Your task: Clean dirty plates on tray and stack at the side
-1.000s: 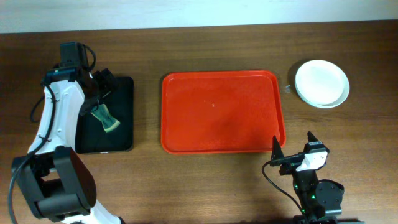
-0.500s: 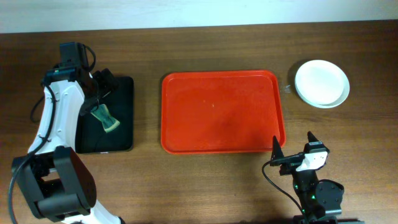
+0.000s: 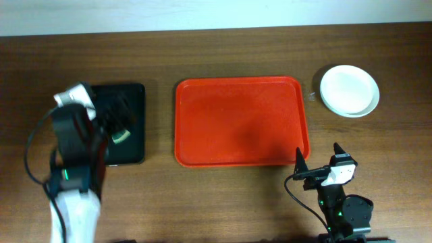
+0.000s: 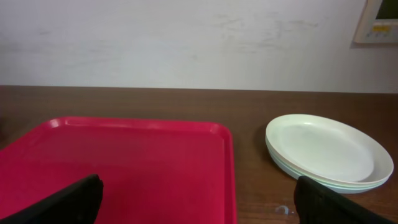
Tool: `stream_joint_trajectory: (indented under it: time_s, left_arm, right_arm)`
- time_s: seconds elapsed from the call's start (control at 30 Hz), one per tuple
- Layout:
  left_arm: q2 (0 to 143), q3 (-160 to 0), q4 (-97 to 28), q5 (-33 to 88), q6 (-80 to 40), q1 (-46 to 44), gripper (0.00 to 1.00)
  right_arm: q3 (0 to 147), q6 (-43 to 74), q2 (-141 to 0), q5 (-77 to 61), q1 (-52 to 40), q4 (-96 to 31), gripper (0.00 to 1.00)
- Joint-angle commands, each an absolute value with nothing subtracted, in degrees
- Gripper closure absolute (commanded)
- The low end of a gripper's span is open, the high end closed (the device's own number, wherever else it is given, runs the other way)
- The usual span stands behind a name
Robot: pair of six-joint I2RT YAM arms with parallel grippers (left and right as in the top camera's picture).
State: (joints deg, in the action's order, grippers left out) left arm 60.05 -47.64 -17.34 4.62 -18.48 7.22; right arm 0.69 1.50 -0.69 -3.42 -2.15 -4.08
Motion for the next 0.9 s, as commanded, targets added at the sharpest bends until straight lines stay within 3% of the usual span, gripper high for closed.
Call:
stream_joint_trajectory:
  time_s: [0.0,0.17,0.63,0.87]
  left_arm:
    - [42.52,-34.24,-11.31,9.65,-11.84,6.90,0.01]
    - [21.71,-21.80,-7.07,8.67,-10.33,6.90,0.01]
    - [3.40,-3.68,5.78,8.58,-1.63,2.33,0.01]
    - [0.27,-0.51,2.92,5.39,-1.63,2.22,0.01]
  right_arm:
    - [0.32,1.80,-0.21,-2.72,-1.80,-4.34,0.01]
    - [0.32,1.80,-0.21,-2.72,-1.80,-4.34,0.01]
    - [0.32,1.80,-0.21,-2.72,-1.80,-4.34,0.02]
    - [0.32,1.80,-0.21,-2.72,-1.80,-4.34,0.02]
